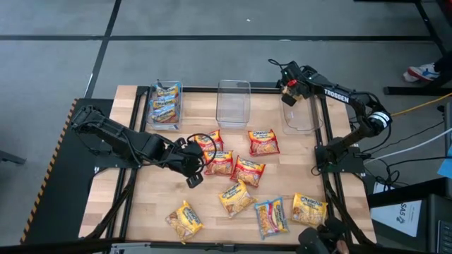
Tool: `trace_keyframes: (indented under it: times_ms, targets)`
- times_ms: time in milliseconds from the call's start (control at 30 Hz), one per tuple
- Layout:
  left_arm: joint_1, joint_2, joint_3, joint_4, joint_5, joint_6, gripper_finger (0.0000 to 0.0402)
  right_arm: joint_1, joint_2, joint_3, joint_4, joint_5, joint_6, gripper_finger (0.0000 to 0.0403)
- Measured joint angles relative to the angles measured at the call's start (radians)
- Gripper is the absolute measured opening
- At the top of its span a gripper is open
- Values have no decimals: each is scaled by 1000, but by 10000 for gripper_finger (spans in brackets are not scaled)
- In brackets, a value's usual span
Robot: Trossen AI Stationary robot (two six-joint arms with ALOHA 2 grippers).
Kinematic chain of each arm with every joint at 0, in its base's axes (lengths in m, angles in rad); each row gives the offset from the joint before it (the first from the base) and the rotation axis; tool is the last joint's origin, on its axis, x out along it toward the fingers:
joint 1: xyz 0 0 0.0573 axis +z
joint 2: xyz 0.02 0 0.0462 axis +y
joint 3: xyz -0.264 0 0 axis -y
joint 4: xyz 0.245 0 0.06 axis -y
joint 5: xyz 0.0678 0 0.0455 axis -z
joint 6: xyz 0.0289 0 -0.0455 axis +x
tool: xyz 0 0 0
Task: Sort Maruchan noodles
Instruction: Put the yellow noodle pack in the right transparent basket, then put the red noodle pack in the middle transparent basket
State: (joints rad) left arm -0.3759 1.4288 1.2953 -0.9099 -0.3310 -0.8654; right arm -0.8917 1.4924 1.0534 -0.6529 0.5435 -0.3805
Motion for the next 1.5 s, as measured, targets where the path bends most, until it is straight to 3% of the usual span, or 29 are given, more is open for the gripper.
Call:
trace_keyframes:
  times_ms: [367,633,900,1300,1500]
  targets:
    - [0,0,0,15,0,-17,65,-42,1,0,-46,26,-15,90]
    - [0,0,0,14,0,-18,65,-45,1,0,-62,-52,-21,91]
    - [0,0,0,14,0,-21,65,-45,1,0,-85,-57,-20,94]
    - [0,0,0,13,-1,-23,65,-44,1,0,-130,41,7,195]
    - [0,0,0,13,-19,-22,65,-9,-4,1,-195,54,52,218]
